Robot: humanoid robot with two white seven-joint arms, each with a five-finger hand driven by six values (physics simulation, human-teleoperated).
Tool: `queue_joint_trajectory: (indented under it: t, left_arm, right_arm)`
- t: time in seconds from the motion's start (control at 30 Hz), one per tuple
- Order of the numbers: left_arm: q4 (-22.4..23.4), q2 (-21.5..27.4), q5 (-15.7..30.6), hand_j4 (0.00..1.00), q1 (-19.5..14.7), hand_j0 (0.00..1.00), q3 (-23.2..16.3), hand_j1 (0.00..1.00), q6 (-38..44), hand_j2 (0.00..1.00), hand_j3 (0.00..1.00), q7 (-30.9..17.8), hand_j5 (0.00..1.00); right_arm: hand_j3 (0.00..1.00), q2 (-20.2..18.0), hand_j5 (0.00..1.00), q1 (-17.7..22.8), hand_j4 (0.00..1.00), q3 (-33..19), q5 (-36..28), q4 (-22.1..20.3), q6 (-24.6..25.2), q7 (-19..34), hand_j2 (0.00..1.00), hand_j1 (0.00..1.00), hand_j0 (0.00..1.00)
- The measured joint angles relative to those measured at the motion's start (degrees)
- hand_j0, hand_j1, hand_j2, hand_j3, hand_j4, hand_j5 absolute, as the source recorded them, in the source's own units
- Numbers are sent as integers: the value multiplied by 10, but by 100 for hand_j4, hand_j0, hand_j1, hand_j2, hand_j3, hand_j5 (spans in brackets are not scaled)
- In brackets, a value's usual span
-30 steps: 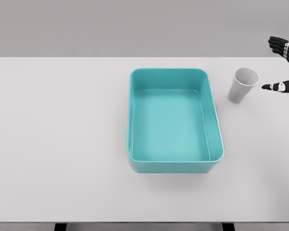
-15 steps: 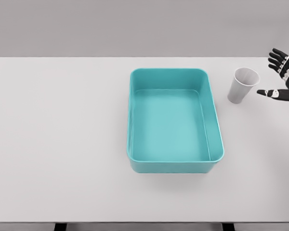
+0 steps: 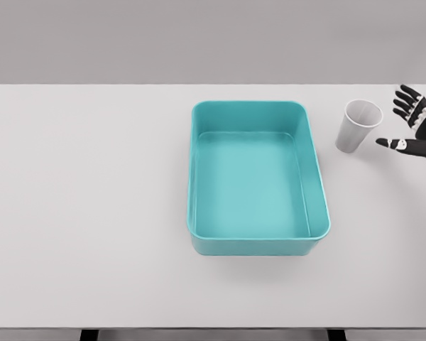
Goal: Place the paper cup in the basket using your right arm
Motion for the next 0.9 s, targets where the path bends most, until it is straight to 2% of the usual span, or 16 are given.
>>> queue_joint_trajectory:
  t: [0.6,0.9]
  left_arm:
    - [0,0,0,100,0,100,0,100,0,100,100,0,100]
    - [0,0,0,100,0,100,0,100,0,100,100,0,100]
  right_arm:
    - [100,41,100,-14,100,7,8,22,1,0,100,100,100]
    - [100,50,100,-25,100,22,10,47,0,0,100,100,100]
